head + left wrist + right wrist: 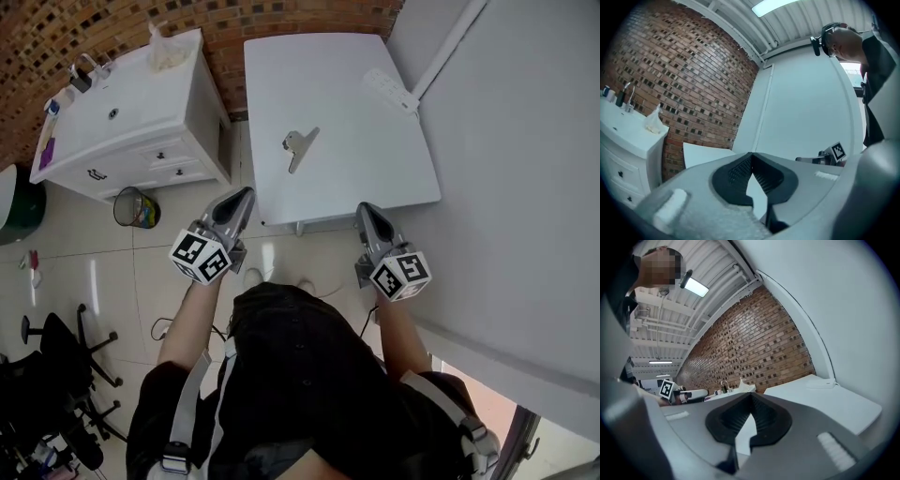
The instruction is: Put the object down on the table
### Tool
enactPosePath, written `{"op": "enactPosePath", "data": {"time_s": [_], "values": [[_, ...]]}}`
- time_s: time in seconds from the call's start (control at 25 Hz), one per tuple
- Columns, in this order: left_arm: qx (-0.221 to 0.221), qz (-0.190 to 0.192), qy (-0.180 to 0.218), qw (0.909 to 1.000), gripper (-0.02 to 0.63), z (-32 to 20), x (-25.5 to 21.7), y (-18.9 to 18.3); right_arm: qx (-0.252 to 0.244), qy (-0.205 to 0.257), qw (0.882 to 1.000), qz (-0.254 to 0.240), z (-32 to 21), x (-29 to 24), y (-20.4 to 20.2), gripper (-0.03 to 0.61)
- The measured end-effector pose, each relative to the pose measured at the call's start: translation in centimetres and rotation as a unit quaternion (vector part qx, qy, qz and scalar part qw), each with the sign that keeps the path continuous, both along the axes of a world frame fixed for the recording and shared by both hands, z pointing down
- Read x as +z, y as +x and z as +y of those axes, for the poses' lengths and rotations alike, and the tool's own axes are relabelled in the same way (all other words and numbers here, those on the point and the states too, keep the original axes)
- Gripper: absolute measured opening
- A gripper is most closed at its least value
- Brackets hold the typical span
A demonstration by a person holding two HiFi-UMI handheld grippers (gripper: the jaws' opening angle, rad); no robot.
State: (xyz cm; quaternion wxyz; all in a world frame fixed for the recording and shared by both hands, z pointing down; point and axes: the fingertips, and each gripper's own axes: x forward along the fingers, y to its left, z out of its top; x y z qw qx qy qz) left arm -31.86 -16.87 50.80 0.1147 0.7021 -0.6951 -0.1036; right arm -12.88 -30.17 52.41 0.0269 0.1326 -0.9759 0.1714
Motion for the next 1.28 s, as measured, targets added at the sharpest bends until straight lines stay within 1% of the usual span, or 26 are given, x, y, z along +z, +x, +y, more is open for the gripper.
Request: {"op": "enactPosePath", "data": {"time_s": [0.12,0.24,0.32,0.4,0.48,0.6,0.76,0.92,1.0,1.12,1.28], "values": [[-0.002,-0.019,0.011,0.9997,0.000,0.7,-0.9,-1.6,0.009,0.016,1.000,0.002,-0.1,-0.3,0.2,0.003],[-0.005,-0.034,0.029,0.9990,0.000,1.2,-2.8,-3.4,0.031,0.017,0.999,-0.008,-0.9,-1.2,-0.3,0.003],[-0.003,-0.049,0.034,0.9982,0.000,1.9,-4.0,-4.0,0.036,0.020,0.999,-0.017,-0.6,-2.1,-1.3,0.003],[0.000,-0.066,0.038,0.9971,0.000,2.4,-5.3,-4.6,0.034,0.032,0.999,-0.022,-0.1,-3.0,-2.9,0.003],[0.003,-0.074,0.046,0.9962,0.000,2.7,-5.9,-5.6,0.035,0.045,0.998,-0.023,0.5,-3.6,-4.5,0.003],[0.003,-0.070,0.059,0.9957,0.000,3.3,-6.1,-6.5,0.035,0.054,0.998,-0.029,1.6,-4.1,-5.6,0.003],[0.007,-0.074,0.060,0.9954,0.000,3.1,-5.7,-6.5,0.042,0.057,0.997,-0.028,2.2,-4.6,-5.6,0.003],[0.011,-0.053,0.068,0.9962,0.000,2.8,-5.9,-6.1,0.067,0.079,0.994,-0.019,2.4,-4.9,-5.4,0.002],[0.025,-0.059,0.073,0.9953,0.000,2.9,-5.8,-5.4,0.072,0.086,0.993,-0.019,2.8,-5.2,-5.4,0.002],[0.043,-0.074,0.067,0.9940,0.000,3.2,-5.7,-4.9,0.082,0.090,0.992,-0.020,3.1,-5.5,-5.3,0.002],[0.046,-0.064,0.068,0.9946,0.000,3.6,-5.7,-5.0,0.089,0.087,0.992,-0.020,3.4,-5.5,-5.3,0.002]]}}
